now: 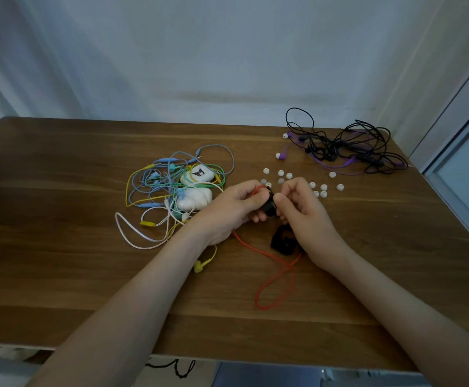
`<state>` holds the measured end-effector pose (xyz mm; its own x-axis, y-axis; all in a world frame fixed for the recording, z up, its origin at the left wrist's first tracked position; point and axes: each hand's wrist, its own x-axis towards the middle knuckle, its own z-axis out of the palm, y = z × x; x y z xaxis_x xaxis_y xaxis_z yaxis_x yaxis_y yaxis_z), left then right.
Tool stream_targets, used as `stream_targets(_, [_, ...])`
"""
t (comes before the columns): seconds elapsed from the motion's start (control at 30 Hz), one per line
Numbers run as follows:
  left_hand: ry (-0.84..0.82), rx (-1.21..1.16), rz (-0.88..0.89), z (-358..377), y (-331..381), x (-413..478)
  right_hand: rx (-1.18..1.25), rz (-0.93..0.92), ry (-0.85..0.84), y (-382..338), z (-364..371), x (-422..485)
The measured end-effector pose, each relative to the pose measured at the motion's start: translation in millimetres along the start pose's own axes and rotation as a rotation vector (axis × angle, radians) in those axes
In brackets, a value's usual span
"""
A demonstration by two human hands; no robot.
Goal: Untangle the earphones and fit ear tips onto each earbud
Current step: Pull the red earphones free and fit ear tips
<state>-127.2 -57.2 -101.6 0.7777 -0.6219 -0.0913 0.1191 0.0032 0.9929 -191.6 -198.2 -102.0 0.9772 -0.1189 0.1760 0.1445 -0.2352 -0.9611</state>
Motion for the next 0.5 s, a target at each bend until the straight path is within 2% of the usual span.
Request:
stream_targets(0.27, [0.007,-0.075,0.000,-2.1,-1.7,1.1,0.164,0.069,-0.075,-1.9,-6.1,2.3])
stream_targets(0.5, [0.007,-0.023,0.008,-2.4,-3.6,0.7,0.146,0.113,-0.074,-1.7,-5.9,3.1])
